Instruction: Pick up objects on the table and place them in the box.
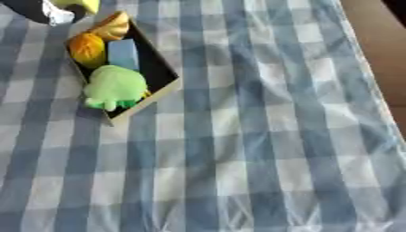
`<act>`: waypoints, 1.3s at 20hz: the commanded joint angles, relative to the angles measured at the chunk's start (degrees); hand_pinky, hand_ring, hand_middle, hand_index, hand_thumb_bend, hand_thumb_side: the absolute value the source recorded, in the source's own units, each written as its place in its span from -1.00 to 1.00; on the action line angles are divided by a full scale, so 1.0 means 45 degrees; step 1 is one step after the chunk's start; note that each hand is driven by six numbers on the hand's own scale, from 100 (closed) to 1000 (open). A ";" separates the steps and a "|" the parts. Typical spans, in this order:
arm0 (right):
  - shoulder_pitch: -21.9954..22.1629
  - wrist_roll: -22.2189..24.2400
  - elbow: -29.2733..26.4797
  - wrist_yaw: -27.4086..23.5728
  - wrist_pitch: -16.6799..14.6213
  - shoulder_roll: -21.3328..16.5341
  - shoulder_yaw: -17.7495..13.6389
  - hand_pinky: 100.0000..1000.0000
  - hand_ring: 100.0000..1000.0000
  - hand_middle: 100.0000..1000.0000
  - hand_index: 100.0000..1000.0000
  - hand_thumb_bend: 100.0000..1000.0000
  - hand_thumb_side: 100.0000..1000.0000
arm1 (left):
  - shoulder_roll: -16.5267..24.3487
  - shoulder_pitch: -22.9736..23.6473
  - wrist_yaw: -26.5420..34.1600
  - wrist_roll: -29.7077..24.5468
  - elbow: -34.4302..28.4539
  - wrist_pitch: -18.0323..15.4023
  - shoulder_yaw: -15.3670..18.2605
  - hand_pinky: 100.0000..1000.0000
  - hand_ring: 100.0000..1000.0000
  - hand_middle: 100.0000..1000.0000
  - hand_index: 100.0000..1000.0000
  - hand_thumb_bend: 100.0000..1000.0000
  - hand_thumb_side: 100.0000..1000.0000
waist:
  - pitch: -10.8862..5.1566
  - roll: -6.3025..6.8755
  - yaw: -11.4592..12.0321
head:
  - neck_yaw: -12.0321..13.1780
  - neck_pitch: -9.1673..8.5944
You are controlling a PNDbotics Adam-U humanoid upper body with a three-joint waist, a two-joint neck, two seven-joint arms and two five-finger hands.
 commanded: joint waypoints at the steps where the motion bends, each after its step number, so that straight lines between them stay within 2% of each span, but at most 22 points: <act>1: -0.0160 0.0044 -0.0065 -0.0032 -0.0036 -0.0264 -0.0112 0.85 0.68 0.51 0.61 -1.00 0.54 | -0.0331 -0.0398 -0.0451 -0.0103 0.0464 0.0009 -0.0037 0.54 0.37 0.20 0.43 -0.55 -1.00 | -0.0523 0.0159 -0.0052 | 0.0063 0.0006; 11: -0.0258 0.0122 -0.0081 -0.0038 -0.0050 -0.0232 -0.0052 0.85 0.68 0.51 0.61 -1.00 0.55 | -0.1325 -0.0606 -0.2823 -0.0119 0.3067 -0.0295 0.0110 0.57 0.41 0.23 0.44 -0.47 -1.00 | -0.0466 0.0255 -0.0155 | 0.0154 -0.0058; 21: -0.0263 0.0160 -0.0051 -0.0023 -0.0042 -0.0153 -0.0038 0.85 0.68 0.50 0.61 -1.00 0.56 | -0.1822 -0.0533 -0.3524 0.0212 0.4166 -0.0510 0.0322 0.56 0.41 0.25 0.46 -0.42 -1.00 | -0.0385 0.0253 -0.0246 | 0.0229 -0.0120; 25: -0.0229 0.0152 -0.0038 -0.0016 -0.0038 -0.0142 -0.0048 0.85 0.68 0.50 0.61 -1.00 0.57 | -0.1923 -0.0519 -0.3579 0.0386 0.4537 -0.0499 0.0455 0.61 0.51 0.43 0.64 -0.26 -1.00 | -0.0355 0.0268 -0.0264 | 0.0229 -0.0132; 26: -0.0220 0.0153 -0.0034 -0.0014 -0.0038 -0.0145 -0.0048 0.85 0.68 0.50 0.61 -1.00 0.57 | -0.1918 -0.0521 -0.3638 0.0384 0.4595 -0.0506 0.0468 0.65 0.57 0.51 0.70 -0.16 -1.00 | -0.0350 0.0272 -0.0262 | 0.0225 -0.0126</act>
